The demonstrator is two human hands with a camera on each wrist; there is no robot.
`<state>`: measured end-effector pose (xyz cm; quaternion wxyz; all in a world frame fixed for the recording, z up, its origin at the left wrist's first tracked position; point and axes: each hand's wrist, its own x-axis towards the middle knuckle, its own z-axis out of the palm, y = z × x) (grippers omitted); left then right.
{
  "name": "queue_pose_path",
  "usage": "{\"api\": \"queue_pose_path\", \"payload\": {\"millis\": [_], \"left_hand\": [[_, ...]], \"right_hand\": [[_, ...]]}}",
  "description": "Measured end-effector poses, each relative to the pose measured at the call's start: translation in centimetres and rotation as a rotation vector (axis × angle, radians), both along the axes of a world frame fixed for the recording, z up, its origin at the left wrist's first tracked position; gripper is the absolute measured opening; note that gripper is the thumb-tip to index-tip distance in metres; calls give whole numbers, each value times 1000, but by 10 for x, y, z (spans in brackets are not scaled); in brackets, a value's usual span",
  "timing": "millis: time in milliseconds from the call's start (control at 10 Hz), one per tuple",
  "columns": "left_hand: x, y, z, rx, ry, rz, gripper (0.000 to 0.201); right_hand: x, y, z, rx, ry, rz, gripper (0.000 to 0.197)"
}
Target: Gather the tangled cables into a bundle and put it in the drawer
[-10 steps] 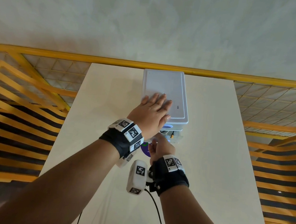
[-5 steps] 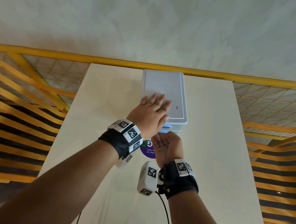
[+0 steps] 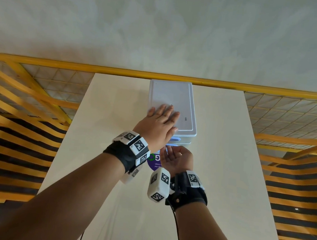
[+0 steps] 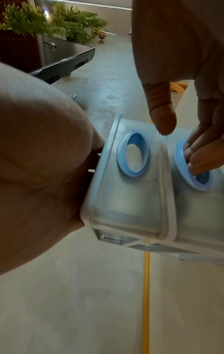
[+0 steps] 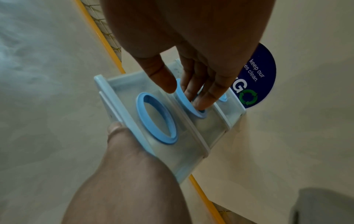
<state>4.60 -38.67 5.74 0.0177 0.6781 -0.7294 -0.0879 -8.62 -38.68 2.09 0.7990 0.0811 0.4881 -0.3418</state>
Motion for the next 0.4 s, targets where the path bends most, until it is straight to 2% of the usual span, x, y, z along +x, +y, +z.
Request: {"api": "queue_pose_path", "payload": {"millis": [100, 200, 300, 400], "left_hand": [[0, 0, 0, 0, 4, 1, 79], [0, 1, 1, 17, -7, 13, 68], [0, -2, 6, 34, 27, 38, 58], [-1, -2, 17, 51, 111, 69, 58]], "right_hand": [[-1, 1, -4, -25, -15, -3, 23], [-8, 0, -7, -79, 4, 68, 23], [-17, 0, -7, -183, 111, 228, 26], [-33, 9, -2, -287, 292, 451, 25]]}}
